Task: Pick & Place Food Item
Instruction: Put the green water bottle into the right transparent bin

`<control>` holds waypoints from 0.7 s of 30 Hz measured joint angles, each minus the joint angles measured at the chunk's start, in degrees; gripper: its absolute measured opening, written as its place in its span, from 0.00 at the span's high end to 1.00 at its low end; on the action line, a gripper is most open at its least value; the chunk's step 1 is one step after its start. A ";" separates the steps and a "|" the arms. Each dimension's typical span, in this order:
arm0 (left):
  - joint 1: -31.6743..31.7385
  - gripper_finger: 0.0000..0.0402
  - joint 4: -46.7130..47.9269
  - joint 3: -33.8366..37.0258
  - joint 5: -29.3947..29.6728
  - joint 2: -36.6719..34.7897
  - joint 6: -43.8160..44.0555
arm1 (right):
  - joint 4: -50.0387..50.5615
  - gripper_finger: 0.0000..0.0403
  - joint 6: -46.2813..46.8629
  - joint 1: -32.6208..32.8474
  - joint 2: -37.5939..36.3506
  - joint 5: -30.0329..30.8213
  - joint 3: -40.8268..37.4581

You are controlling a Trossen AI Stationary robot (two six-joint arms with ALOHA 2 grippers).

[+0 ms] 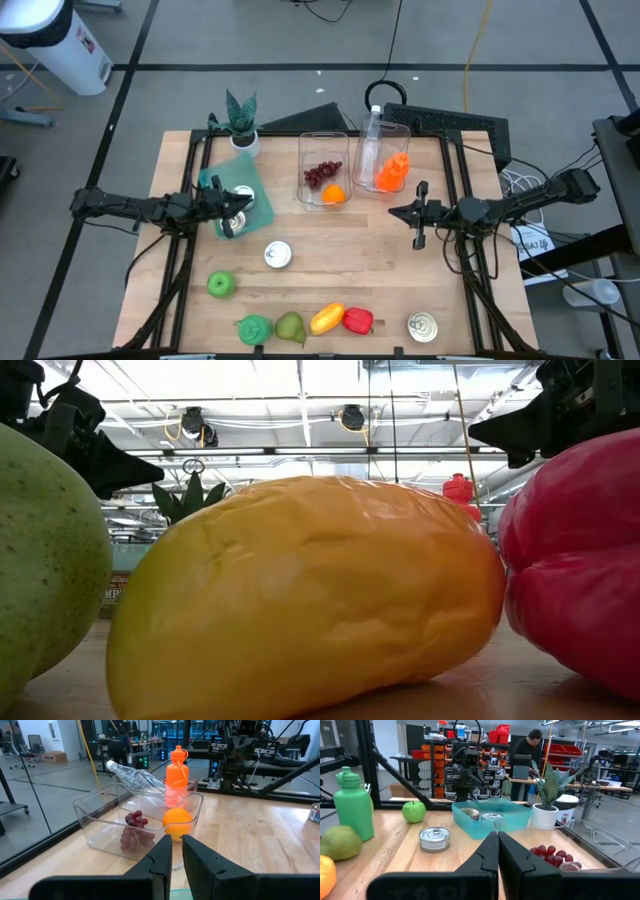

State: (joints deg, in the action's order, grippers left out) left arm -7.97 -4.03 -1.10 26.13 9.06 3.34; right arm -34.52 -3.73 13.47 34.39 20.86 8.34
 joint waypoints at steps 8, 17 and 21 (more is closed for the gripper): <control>0.00 0.87 0.03 0.00 0.00 0.00 -0.29 | 0.00 1.00 -0.38 0.00 0.04 0.00 0.00; 0.00 0.87 0.02 0.00 0.00 0.00 -1.47 | 0.00 1.00 -0.61 0.00 0.04 0.00 0.00; 0.00 0.87 0.02 -0.02 -0.01 0.00 -0.65 | 0.00 1.00 -0.35 0.00 0.04 0.00 0.00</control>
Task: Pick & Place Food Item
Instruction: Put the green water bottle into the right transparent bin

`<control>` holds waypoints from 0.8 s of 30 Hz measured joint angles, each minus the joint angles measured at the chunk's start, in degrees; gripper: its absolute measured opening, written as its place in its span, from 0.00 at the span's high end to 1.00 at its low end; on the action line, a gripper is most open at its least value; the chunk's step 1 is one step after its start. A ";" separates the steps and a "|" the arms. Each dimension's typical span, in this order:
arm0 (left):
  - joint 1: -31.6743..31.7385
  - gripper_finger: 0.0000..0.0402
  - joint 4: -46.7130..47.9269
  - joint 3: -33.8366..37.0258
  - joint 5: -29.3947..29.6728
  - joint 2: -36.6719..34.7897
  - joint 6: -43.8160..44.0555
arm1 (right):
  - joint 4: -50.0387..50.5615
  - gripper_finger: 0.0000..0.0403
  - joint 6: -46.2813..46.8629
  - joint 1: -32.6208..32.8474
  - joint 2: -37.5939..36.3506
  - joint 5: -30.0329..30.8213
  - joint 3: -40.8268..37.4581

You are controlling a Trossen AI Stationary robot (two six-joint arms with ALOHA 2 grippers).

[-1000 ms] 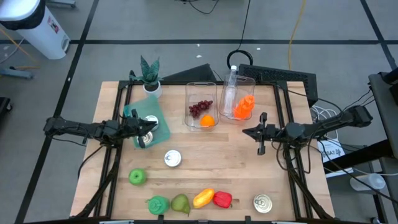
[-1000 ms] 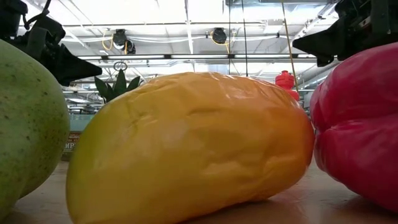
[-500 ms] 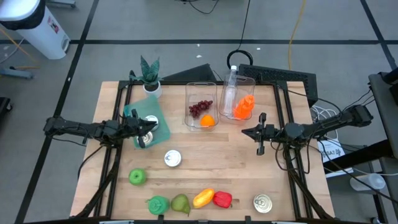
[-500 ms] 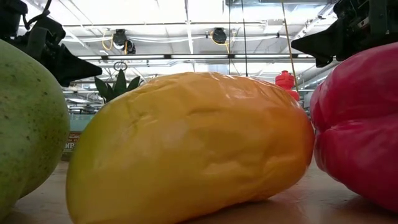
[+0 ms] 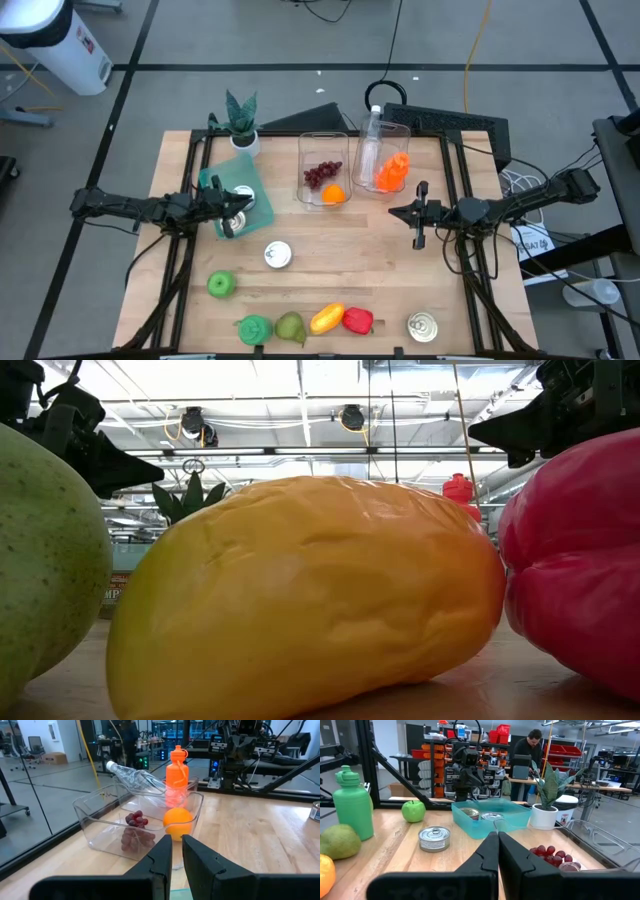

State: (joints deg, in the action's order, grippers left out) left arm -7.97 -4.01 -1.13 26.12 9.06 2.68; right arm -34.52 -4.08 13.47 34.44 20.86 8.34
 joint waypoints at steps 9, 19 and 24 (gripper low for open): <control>0.00 0.87 0.00 0.00 0.01 0.00 0.06 | 0.00 1.00 0.37 0.00 0.00 0.02 0.00; 0.00 0.87 -0.02 -0.02 0.01 0.00 -0.67 | 0.00 1.00 -0.15 0.00 0.00 0.02 0.00; 0.00 0.87 -0.53 -0.02 -0.48 0.00 -0.70 | 0.02 1.00 0.04 0.00 0.00 0.02 0.00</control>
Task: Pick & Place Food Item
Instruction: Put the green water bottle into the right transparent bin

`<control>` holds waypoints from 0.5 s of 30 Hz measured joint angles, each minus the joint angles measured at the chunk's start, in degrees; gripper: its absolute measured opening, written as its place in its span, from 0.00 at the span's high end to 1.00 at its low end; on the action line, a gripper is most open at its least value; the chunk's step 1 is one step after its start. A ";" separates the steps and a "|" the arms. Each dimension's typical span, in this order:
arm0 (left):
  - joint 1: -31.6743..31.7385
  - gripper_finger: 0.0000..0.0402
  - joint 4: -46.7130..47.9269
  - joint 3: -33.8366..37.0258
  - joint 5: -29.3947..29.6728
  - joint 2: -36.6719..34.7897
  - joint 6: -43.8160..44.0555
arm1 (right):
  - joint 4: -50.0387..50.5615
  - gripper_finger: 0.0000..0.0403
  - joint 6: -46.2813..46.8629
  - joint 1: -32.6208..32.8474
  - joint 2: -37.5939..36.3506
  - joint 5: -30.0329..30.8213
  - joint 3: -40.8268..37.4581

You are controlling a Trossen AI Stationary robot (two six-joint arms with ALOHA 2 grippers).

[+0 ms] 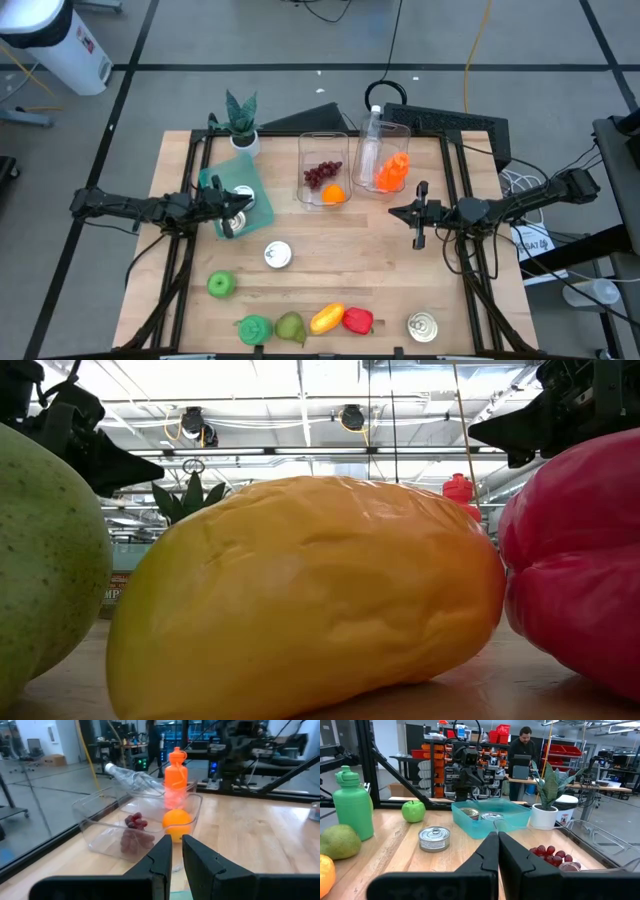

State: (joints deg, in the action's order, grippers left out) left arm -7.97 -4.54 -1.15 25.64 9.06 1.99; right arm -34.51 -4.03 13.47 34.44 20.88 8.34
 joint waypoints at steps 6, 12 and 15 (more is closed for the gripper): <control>-0.79 0.87 -6.08 -0.02 -20.14 0.00 -6.04 | 0.02 1.00 0.11 0.00 0.00 0.00 0.00; -5.18 0.87 -13.08 -0.30 -27.58 0.00 -4.45 | 0.03 1.00 -0.15 0.00 0.00 0.00 0.00; -8.62 0.85 -11.91 -1.19 -27.62 0.16 -2.75 | 0.03 1.00 -0.11 0.00 0.00 0.00 0.00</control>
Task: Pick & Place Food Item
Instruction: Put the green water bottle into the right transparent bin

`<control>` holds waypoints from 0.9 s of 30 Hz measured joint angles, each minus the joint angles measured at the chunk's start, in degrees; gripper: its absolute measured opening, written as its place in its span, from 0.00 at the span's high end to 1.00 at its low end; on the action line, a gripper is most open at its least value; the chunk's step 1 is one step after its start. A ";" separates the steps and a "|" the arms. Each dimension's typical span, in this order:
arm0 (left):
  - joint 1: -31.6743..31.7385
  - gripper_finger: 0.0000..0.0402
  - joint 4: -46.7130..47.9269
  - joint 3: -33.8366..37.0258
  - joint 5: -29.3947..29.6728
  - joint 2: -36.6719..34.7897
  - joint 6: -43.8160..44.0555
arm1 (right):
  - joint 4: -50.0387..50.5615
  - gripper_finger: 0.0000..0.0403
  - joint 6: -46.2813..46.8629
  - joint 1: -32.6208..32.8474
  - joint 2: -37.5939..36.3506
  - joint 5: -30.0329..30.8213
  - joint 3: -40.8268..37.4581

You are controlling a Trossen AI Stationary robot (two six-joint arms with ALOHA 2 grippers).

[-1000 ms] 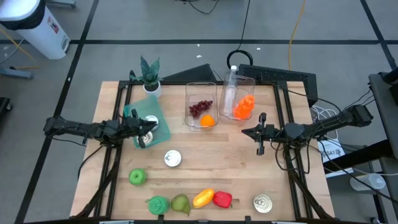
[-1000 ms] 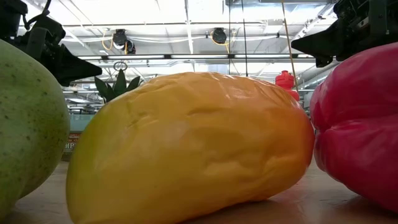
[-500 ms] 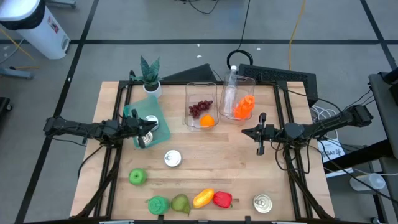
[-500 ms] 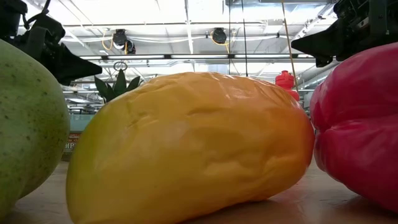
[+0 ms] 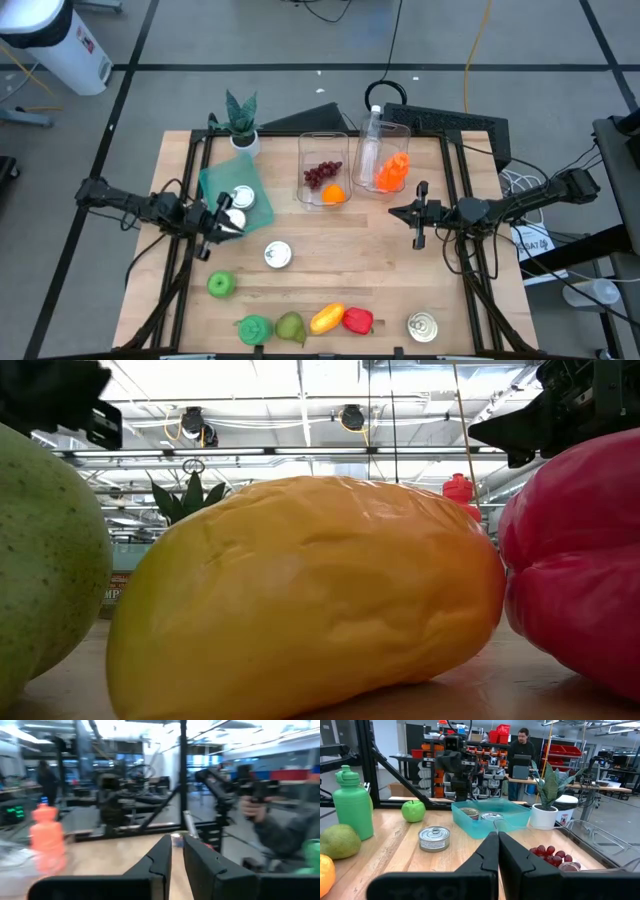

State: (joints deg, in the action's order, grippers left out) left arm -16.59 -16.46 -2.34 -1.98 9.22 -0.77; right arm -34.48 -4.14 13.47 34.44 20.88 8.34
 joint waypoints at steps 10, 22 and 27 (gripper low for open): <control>-15.29 0.72 4.34 -0.86 4.98 8.05 1.99 | 0.00 1.00 0.39 0.00 -0.01 0.00 0.00; -26.48 0.60 -1.23 -0.86 18.38 12.52 0.41 | 0.00 1.00 0.44 0.00 -0.02 0.13 0.00; -29.58 0.47 -1.58 -0.86 18.98 14.09 5.77 | -0.02 1.00 0.44 0.00 -0.02 0.20 0.02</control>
State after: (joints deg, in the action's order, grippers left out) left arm -46.17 -18.04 -3.20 17.01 23.30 5.00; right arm -34.50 -3.70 13.47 34.41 21.08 8.36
